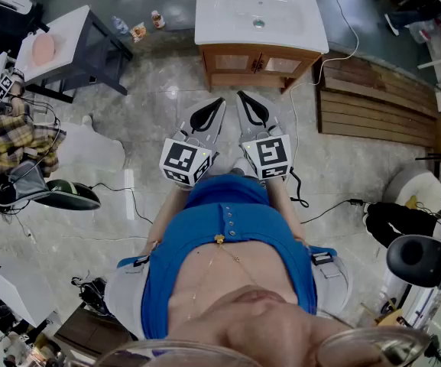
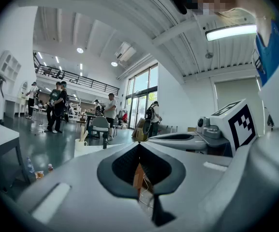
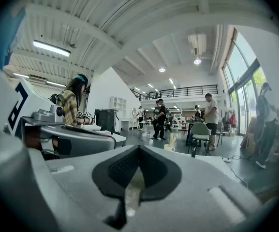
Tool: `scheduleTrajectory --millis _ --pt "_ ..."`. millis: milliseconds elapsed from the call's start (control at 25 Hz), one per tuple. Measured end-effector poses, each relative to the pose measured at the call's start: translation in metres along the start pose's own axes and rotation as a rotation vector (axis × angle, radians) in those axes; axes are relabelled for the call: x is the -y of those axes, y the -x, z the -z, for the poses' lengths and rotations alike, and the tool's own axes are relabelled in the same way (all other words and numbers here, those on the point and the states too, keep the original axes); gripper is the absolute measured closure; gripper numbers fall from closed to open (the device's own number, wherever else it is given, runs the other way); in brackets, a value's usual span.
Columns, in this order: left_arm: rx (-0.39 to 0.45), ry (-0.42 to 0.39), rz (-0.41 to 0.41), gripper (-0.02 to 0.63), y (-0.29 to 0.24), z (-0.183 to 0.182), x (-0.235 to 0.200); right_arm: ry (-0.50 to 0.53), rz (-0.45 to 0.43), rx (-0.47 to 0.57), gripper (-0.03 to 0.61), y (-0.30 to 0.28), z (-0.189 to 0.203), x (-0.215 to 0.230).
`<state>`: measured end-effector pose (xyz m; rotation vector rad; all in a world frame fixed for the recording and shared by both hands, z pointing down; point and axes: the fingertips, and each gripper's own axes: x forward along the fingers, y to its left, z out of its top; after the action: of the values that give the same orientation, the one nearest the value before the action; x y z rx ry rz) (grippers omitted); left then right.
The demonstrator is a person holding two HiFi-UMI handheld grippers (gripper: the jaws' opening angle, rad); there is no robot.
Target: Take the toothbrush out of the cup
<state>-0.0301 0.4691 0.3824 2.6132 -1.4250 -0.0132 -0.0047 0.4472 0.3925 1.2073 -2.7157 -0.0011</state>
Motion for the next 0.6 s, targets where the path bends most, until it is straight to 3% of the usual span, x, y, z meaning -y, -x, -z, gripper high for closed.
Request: scheduleTrajectory --millis 600 --pt "0.020 0.002 -0.061 0.612 -0.022 0.006 0.035 -0.018 -0.078 0.044 0.577 0.025 0.005 0.028"
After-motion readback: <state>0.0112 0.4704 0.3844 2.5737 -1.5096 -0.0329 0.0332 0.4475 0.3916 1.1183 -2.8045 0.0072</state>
